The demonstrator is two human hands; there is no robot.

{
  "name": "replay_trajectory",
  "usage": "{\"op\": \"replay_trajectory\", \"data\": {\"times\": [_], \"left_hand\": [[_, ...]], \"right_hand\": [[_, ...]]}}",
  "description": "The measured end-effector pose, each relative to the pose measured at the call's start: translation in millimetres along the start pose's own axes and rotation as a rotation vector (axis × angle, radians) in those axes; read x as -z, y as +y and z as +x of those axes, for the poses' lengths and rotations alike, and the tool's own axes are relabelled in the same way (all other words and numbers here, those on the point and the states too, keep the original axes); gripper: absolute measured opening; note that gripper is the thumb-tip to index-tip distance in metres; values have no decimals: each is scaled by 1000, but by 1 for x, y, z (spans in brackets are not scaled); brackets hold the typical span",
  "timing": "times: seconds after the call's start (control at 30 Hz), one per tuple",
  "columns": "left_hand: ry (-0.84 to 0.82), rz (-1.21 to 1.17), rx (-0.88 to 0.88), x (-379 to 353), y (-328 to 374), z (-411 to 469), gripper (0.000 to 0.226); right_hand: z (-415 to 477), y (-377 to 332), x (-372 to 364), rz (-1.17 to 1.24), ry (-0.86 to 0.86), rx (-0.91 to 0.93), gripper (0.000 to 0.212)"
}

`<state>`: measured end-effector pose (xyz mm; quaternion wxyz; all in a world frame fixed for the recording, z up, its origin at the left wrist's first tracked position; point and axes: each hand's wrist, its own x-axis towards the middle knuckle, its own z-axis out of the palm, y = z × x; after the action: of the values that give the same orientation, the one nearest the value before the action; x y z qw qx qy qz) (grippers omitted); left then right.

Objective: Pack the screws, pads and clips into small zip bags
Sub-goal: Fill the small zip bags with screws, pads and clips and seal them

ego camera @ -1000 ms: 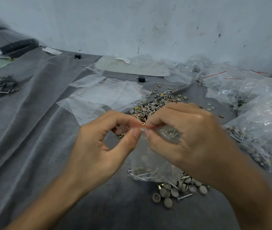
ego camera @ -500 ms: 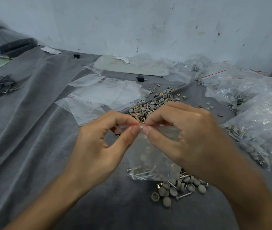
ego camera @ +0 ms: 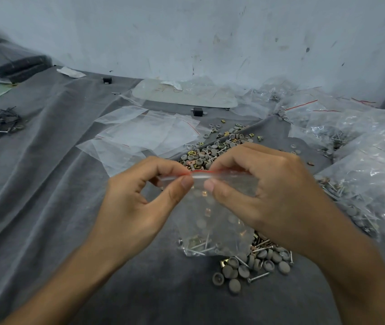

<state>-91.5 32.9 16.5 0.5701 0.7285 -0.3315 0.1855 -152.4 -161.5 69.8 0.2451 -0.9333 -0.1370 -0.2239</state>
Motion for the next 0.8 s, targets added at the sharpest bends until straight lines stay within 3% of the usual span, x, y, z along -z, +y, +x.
{"op": "replay_trajectory", "data": {"times": [0.57, 0.8], "left_hand": [[-12, 83, -31, 10, -11, 3, 3], [-8, 57, 6, 10, -18, 5, 6]], "right_hand": [[0, 17, 15, 108, 44, 0, 9], [-2, 28, 27, 211, 76, -60, 21]]}}
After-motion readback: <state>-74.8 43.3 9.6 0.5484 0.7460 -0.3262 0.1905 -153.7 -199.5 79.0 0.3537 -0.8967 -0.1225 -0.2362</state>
